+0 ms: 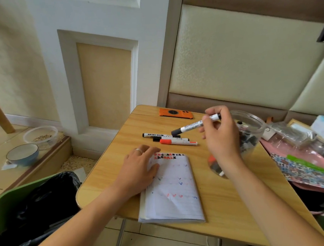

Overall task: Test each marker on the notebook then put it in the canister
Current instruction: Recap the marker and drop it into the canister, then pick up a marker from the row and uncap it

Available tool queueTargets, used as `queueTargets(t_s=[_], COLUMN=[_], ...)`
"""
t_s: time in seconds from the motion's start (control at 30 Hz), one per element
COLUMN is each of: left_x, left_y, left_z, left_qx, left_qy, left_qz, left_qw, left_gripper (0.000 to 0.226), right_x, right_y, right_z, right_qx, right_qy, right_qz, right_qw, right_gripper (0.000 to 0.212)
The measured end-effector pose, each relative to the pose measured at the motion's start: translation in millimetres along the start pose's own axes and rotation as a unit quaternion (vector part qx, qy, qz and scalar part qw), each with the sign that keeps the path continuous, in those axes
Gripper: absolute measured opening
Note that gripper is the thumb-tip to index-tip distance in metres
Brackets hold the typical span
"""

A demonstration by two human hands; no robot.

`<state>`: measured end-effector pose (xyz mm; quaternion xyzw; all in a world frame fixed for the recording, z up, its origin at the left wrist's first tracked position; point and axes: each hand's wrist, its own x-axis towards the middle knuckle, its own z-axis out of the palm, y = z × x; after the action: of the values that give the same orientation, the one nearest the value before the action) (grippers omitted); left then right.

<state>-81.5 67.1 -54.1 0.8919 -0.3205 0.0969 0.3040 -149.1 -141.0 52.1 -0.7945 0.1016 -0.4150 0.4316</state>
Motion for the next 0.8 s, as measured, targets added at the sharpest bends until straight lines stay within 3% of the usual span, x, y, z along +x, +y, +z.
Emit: queueTargets(t_s=[0.1,0.27,0.37,0.43,0.57,0.7,0.8], left_x=[-3,-4,-4,-3,-3,-3,-4], left_y=[-1,-1,1,2,3,5,5], left_z=[4,6,7,7,7,5,4], left_qx=[0.031,0.052,0.063,0.069,0.077,0.077,0.078], left_qy=[-0.021,-0.028,-0.033,-0.035,-0.038,-0.053,-0.055], left_qz=[-0.005,-0.01,-0.014,-0.015,-0.019,-0.026,-0.025], left_qw=[0.999,0.998,0.997,0.997,0.996,0.995,0.995], left_gripper=[0.041,0.041,0.044,0.04,0.039,0.051,0.051], right_x=[24,43,42,43,46,50,48], right_y=[-12,-25,-25,-19,-3,6,-5], right_z=[-30,-72,-84,-85,-77,-68,-66], right_qx=[-0.042,-0.155,-0.19,-0.208,-0.261,-0.343,-0.37], right_qy=[0.04,0.175,0.194,0.163,0.026,-0.091,-0.14], right_qz=[-0.04,-0.162,-0.173,-0.157,-0.095,-0.028,0.013], right_qw=[0.998,0.959,0.947,0.952,0.96,0.934,0.918], right_gripper=[0.005,0.014,0.016,0.015,0.012,0.02,0.038])
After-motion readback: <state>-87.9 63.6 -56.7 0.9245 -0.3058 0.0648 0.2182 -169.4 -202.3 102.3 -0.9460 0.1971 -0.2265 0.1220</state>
